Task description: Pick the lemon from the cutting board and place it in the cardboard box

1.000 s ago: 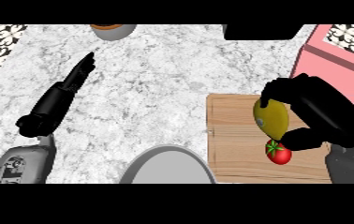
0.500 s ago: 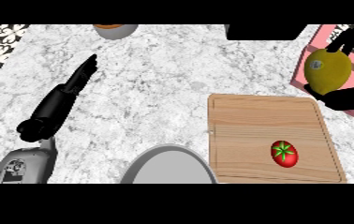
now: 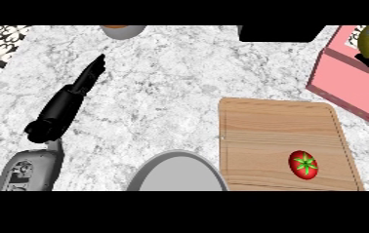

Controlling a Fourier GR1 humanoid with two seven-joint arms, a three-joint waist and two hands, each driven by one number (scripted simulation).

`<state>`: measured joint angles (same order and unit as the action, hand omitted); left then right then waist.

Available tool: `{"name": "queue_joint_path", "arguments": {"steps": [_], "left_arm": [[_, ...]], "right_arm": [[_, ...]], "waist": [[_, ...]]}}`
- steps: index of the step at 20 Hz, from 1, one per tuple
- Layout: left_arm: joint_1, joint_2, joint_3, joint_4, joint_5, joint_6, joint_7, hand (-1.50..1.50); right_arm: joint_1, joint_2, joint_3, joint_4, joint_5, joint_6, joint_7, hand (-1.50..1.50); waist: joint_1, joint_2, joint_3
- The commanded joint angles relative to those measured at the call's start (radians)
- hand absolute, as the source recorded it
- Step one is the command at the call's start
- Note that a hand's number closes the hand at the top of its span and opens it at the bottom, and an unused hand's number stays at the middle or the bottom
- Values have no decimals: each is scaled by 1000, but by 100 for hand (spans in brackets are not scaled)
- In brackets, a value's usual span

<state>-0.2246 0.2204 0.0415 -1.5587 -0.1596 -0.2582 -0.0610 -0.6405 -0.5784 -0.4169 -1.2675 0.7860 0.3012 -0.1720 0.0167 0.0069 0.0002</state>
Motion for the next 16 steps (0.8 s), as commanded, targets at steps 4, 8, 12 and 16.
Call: {"name": "queue_joint_path", "arguments": {"steps": [4,8,12,16], "left_arm": [[-5,-3,-5,8,-5,-6,-11,0],[17,-14,-22,22,-20,-5,-51,0],[-11,6,-4,19,-4,-24,-27,0],[-26,-10,-9,31,-7,-16,-36,0]], "right_arm": [[-90,-197,54,329,67,158,-77,150],[-133,-236,103,556,130,112,-207,150],[-141,-283,169,691,212,98,-286,150],[-192,-313,214,806,241,182,-392,-150]], "waist": [[11,3,0],[27,9,1],[33,10,2],[36,11,2]]}}
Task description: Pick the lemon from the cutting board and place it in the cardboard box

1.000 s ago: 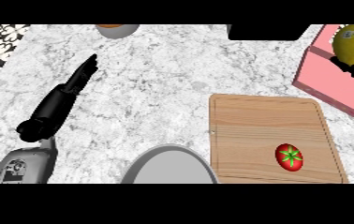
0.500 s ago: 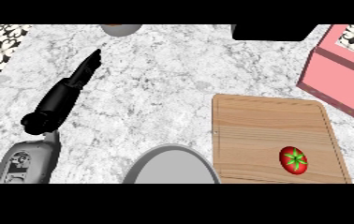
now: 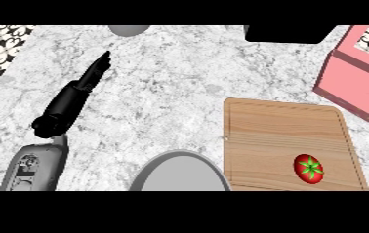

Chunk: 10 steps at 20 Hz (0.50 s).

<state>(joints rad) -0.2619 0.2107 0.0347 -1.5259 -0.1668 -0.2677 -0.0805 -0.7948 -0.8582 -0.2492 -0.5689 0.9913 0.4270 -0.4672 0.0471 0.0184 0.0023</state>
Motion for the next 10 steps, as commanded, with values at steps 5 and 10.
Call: {"name": "queue_joint_path", "arguments": {"steps": [5,10], "left_arm": [[-14,-15,-5,50,-19,15,-25,0],[9,-7,11,25,-8,16,-8,0]], "right_arm": [[-106,-82,22,188,2,99,-312,-150],[-162,-8,-258,267,-291,147,-283,-150]], "waist": [[-1,3,1],[-20,-11,3]]}}
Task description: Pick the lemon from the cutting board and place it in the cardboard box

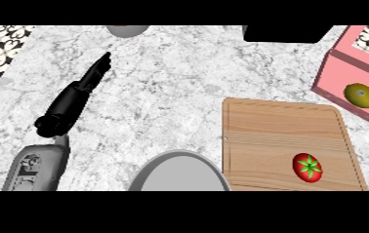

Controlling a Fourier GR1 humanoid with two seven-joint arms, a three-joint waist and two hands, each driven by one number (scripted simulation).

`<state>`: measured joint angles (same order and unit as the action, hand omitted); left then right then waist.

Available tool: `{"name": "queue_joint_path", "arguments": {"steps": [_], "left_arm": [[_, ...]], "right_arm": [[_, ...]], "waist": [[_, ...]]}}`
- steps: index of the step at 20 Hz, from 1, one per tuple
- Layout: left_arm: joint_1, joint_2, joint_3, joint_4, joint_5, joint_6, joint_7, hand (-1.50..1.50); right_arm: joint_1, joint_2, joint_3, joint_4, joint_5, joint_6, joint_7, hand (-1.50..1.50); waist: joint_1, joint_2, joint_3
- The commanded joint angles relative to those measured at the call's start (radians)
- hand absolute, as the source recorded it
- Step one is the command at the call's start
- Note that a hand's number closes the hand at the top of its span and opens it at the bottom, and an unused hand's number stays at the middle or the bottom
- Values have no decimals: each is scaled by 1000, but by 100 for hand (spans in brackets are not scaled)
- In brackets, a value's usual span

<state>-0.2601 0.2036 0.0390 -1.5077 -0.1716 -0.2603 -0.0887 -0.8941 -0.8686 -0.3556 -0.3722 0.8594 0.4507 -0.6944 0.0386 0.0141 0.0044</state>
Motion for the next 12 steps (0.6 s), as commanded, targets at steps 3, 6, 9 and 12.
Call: {"name": "queue_joint_path", "arguments": {"steps": [3,6,9,12], "left_arm": [[1,-13,-10,-9,-14,17,11,0],[9,-9,-5,-32,16,-11,27,0],[-5,1,-3,-37,-3,1,9,0],[-11,-8,-11,-54,12,-11,36,0]], "right_arm": [[-90,5,-300,169,-300,156,41,-150],[-110,-42,-384,253,-377,184,178,-150],[-108,-86,-442,294,-430,150,268,-150],[-45,-114,-469,278,-460,154,217,-150]], "waist": [[-14,-3,3],[2,1,1],[15,12,2],[15,14,4]]}}
